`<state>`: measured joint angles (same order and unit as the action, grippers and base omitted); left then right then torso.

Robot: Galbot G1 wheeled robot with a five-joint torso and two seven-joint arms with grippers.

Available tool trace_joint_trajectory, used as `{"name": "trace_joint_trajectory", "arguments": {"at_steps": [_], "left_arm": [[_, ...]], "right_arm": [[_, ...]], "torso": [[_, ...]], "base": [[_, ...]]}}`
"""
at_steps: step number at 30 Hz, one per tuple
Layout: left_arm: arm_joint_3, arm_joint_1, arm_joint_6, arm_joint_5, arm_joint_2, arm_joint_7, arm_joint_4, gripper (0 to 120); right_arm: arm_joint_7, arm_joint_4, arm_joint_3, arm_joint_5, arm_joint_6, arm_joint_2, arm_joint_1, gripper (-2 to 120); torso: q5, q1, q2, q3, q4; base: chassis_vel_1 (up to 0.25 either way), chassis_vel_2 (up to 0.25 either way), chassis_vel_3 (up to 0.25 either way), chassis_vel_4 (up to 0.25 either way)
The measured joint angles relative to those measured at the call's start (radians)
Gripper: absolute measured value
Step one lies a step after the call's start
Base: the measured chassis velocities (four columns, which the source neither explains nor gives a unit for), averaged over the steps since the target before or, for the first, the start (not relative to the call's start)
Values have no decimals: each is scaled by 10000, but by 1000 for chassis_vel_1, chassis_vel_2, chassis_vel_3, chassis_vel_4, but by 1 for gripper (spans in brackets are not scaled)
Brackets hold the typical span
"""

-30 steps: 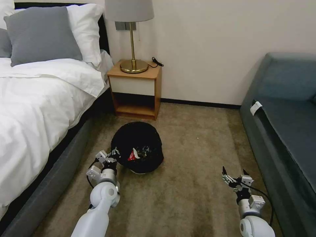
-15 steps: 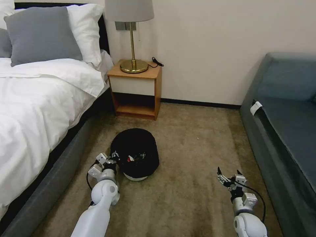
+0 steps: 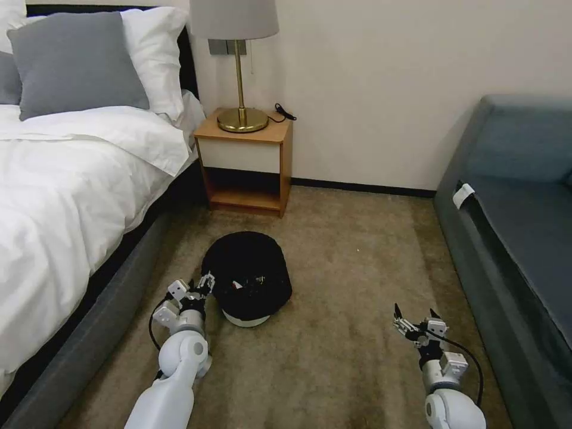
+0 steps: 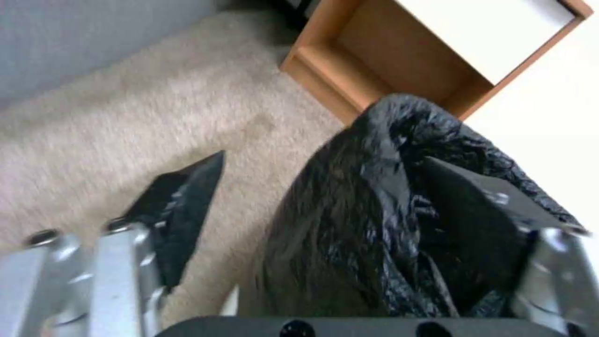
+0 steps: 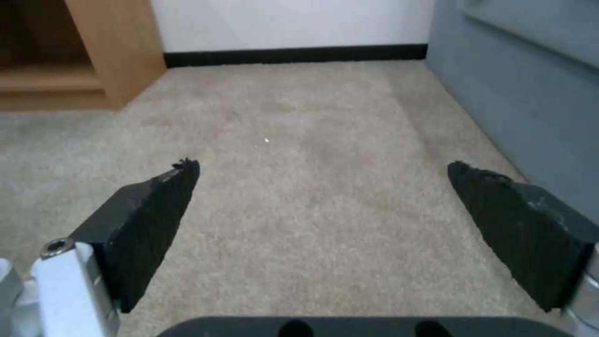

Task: Pick up the trash bin, then pick up the garbage on the floor and place it into the trash bin.

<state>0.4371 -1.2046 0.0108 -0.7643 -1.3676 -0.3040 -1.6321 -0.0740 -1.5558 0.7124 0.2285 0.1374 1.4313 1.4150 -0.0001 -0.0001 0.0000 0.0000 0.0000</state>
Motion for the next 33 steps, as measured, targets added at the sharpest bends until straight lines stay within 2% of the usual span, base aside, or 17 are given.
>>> {"name": "trace_joint_trajectory", "arguments": {"at_steps": [1,2,5,7,9,10,13,14,17,18,20,21,23,24,27,33], "left_arm": [[59,-123,0,307,65,76,-159,98],[59,-123,0,307,65,76,-159,98],[210,-471,-148,1554,235,431,-510,100],[224,-517,-175,1716,253,482,-551,100],[283,-903,-446,2854,378,892,-883,100],[283,-903,-446,2854,378,892,-883,100],[297,-1324,-813,3965,459,1263,-1209,100],[297,-1324,-813,3965,459,1263,-1209,100],[299,-1775,-1155,5025,494,1586,-1514,100],[299,-1775,-1155,5025,494,1586,-1514,100],[252,-2254,-1592,6045,541,1894,-1799,100],[252,-2254,-1592,6045,541,1894,-1799,100],[160,-2649,-1982,6796,580,2115,-2000,100],[160,-2649,-1982,6796,580,2115,-2000,100],[15,-3071,-2573,7564,559,2244,-2159,100],[-56,-3200,-2745,7746,530,2256,-2213,100]], "right_arm": [[3,-128,1,-34,0,31,83,100],[3,-128,1,-34,0,31,83,100],[17,-408,-3,-75,9,158,270,100],[21,-440,-5,-82,16,176,291,100],[55,-674,-19,-161,94,337,447,100],[55,-674,-19,-161,94,337,447,100],[82,-861,-22,-204,242,459,567,100],[82,-861,-22,-204,242,459,567,100],[87,-982,-12,-232,378,536,671,100],[87,-982,-12,-232,378,536,671,100],[87,-1031,-7,-240,539,631,749,100],[87,-1031,-7,-240,539,631,749,100],[88,-1050,-6,-240,703,732,795,100],[88,-1050,-6,-240,703,732,795,100],[83,-1050,-26,-242,931,862,847,100],[79,-1054,-39,-222,1058,962,878,100]], "torso": [[0,0,0,0,0],[0,0,0,0,0],[0,0,0,0,0],[0,0,0,0,0],[0,0,0,0,0],[0,0,0,0,0],[0,0,0,0,0],[0,0,0,0,0],[0,1,0,0,0],[0,1,0,0,0],[0,0,0,0,0],[0,0,0,0,0],[1,0,0,0,1],[1,0,0,0,1],[1,0,1,-1,0],[1,0,0,0,-1]], "base": [[0,0,0,0],[0,0,0,0],[0,0,0,0],[0,0,0,0],[0,0,0,0],[0,0,0,0],[0,0,0,0],[0,0,0,0],[0,0,0,0],[0,0,0,0],[0,0,0,0],[0,0,0,0],[0,0,0,0],[0,0,0,0],[0,0,0,0],[0,0,0,0]]}}
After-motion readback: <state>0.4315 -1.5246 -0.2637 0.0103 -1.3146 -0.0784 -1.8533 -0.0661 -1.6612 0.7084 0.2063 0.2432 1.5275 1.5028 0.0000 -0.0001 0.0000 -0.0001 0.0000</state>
